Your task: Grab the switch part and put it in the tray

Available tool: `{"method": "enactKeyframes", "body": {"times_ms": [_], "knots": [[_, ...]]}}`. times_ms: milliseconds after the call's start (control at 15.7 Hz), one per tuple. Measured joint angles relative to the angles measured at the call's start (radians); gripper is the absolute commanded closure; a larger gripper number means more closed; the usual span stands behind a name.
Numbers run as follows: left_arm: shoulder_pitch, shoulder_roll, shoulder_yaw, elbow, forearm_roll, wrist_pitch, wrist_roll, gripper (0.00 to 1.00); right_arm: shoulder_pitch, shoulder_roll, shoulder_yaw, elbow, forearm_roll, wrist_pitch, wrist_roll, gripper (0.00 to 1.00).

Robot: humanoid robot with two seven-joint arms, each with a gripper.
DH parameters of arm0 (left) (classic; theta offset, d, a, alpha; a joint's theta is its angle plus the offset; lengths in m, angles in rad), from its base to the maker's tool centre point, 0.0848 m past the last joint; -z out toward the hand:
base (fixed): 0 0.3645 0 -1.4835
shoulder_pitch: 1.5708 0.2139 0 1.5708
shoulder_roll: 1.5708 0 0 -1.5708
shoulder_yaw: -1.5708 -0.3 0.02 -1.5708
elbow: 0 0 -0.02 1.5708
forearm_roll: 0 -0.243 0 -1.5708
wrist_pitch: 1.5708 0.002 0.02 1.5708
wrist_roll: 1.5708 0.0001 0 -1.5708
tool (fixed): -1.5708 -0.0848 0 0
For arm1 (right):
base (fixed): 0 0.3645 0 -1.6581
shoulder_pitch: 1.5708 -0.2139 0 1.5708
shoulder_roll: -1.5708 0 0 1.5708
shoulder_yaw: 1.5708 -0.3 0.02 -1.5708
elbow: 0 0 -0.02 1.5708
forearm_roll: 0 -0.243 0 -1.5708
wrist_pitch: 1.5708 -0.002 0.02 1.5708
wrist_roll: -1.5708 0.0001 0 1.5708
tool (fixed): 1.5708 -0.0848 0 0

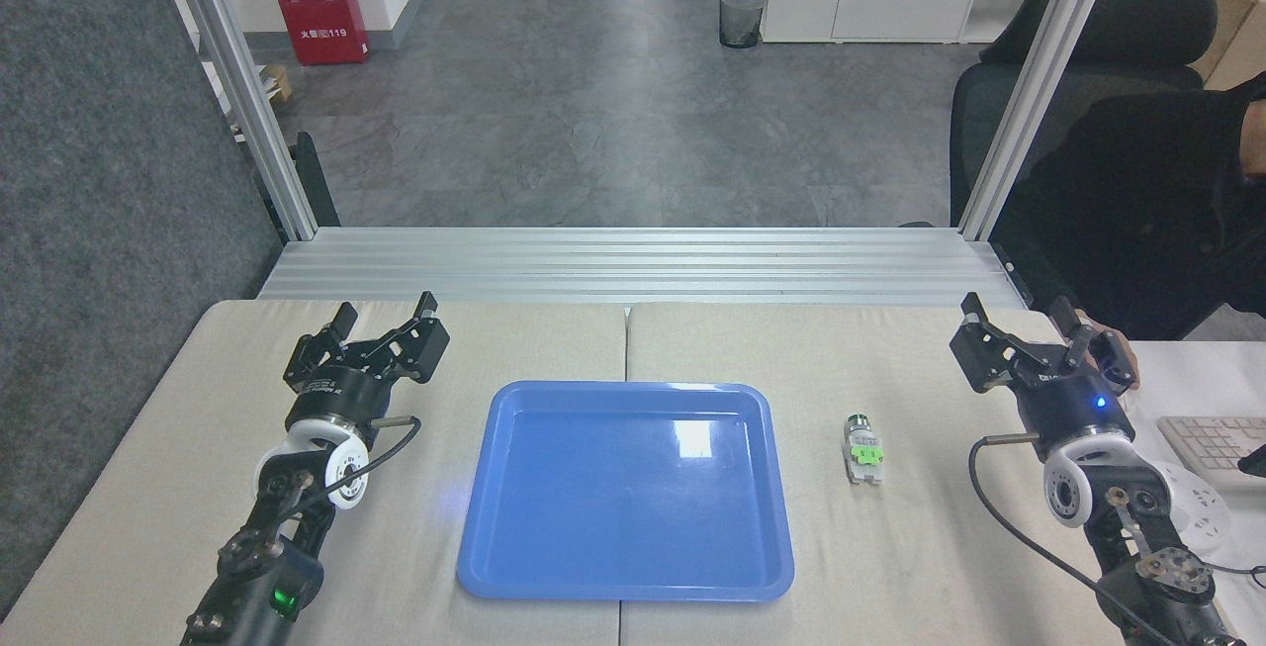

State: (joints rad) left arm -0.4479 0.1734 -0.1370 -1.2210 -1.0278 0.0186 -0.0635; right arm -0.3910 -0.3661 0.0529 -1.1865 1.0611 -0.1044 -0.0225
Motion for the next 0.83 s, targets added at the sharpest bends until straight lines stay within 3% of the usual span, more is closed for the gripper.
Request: {"method": "enactKeyframes", "body": {"times_ms": [830], "knots": [[0.000,0.000,0.000,0.000,0.000,0.000,0.000,0.00,0.001,0.013,0.001,0.000,0.002,0.001,0.000,0.02]]}}
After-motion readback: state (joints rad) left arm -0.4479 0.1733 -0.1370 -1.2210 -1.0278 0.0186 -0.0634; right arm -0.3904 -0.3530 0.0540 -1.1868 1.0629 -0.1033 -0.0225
